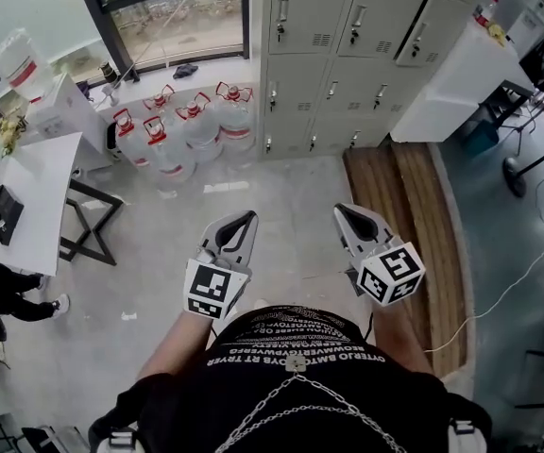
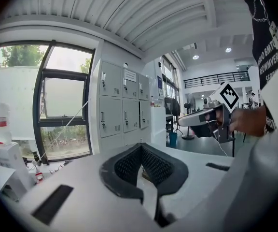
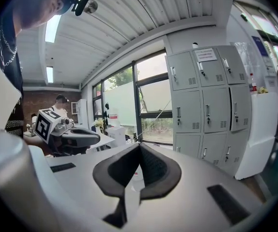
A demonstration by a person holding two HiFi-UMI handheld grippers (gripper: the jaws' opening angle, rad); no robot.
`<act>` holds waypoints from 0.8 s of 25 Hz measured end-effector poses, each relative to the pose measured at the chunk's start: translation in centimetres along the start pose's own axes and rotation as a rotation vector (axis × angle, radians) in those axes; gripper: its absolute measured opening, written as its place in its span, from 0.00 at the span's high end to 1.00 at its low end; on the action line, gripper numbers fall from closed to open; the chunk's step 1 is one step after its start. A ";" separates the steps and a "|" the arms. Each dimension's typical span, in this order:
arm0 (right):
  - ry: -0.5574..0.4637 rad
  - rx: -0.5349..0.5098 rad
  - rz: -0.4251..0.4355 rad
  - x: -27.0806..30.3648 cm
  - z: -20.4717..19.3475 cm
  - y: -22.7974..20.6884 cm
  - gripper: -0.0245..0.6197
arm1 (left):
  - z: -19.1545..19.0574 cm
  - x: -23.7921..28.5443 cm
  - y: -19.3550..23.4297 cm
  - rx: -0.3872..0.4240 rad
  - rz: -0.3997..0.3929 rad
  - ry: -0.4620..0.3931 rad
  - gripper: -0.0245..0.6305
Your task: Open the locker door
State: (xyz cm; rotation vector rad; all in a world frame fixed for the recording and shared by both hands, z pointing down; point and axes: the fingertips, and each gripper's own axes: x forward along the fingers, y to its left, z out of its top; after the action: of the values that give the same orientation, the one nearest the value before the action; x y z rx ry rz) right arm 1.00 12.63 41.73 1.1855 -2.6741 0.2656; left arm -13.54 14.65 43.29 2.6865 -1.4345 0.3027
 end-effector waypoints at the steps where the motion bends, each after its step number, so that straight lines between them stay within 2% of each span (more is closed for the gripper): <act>1: -0.002 0.007 -0.005 0.2 0.0 -0.3 0.97 | 0.0 0.3 0.2 -0.001 0.000 0.000 0.96; 5: -0.011 0.022 -0.004 0.3 -0.6 -1.4 0.97 | -0.2 1.5 -0.2 0.027 -0.015 0.013 0.96; 12: -0.021 0.042 0.037 2.2 -0.3 -4.4 0.97 | -0.4 3.4 0.4 0.010 0.041 0.037 0.96; 20: -0.009 0.047 0.088 5.7 0.5 -9.7 0.97 | 1.2 9.0 2.0 0.022 0.079 0.048 0.96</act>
State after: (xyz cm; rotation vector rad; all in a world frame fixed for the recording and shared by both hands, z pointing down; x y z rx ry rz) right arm 4.38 2.03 43.47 1.0861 -2.7460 0.3392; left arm -10.19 5.97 44.01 2.6244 -1.5354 0.3886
